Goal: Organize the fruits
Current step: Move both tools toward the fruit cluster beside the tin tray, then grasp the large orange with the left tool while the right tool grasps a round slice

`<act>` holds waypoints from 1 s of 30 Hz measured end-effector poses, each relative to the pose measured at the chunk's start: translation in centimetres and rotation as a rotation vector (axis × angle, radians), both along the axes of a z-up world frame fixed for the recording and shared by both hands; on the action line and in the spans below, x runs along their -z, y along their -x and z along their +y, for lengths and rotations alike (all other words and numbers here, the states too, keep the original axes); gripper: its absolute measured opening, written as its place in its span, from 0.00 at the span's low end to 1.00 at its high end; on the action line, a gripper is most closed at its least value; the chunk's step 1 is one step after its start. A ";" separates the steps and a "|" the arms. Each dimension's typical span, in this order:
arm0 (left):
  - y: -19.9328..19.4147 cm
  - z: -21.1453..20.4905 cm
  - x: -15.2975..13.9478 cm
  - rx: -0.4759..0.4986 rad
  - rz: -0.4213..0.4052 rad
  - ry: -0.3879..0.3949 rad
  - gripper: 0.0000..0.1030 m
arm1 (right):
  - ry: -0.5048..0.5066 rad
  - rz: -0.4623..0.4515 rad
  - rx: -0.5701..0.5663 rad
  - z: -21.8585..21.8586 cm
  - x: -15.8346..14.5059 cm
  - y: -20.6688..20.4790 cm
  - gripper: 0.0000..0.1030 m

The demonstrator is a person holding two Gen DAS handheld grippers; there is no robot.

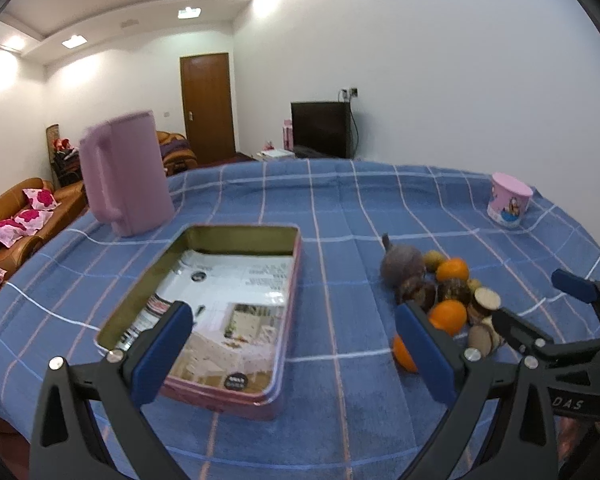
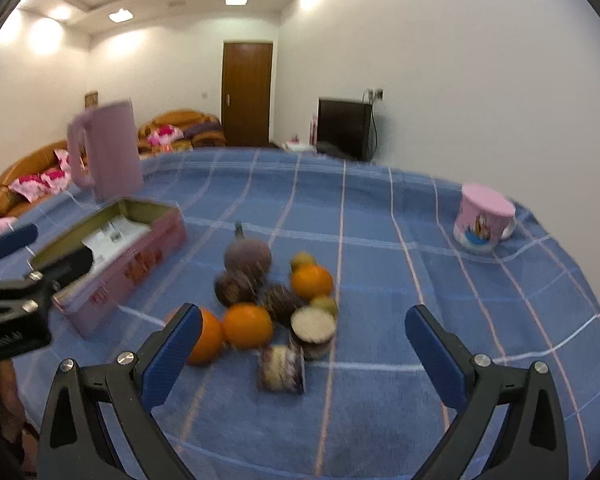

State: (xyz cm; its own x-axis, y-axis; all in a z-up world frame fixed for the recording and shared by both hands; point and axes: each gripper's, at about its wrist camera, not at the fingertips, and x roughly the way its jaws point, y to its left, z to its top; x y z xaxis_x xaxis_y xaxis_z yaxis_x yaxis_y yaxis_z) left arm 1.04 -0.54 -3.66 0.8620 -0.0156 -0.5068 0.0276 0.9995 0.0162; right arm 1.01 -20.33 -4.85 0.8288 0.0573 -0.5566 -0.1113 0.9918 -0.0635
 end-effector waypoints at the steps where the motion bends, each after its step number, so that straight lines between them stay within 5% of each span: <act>1: -0.1 -0.2 0.3 0.009 0.007 -0.001 1.00 | -0.008 0.011 -0.006 -0.2 0.4 0.0 0.98; 6: -0.1 -1.1 0.8 0.032 0.020 -0.005 1.00 | 0.004 0.065 -0.047 0.0 1.7 -0.5 0.72; 10: -0.1 -1.5 1.0 0.046 0.028 -0.001 1.00 | -0.014 0.091 -0.073 0.2 2.3 -0.6 0.71; 16: -0.1 -2.1 1.0 0.074 0.039 0.006 1.00 | -0.034 0.168 -0.103 0.5 3.4 -1.5 0.50; 19: -0.2 -2.5 1.2 0.089 0.046 0.004 1.00 | -0.040 0.188 -0.107 0.4 3.7 -1.8 0.31; 30: -0.9 -5.6 2.0 0.180 0.095 -0.011 0.95 | -0.071 0.096 -0.086 -2.1 2.7 -0.5 0.30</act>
State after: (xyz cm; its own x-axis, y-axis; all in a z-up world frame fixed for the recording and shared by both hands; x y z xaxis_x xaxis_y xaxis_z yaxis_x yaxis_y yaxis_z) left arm 1.99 -6.15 -5.65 0.7939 -0.1590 -0.5869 0.2078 0.9780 0.0161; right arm 1.55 -22.40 -7.55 0.7623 0.1682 -0.6250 -0.1986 0.9798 0.0216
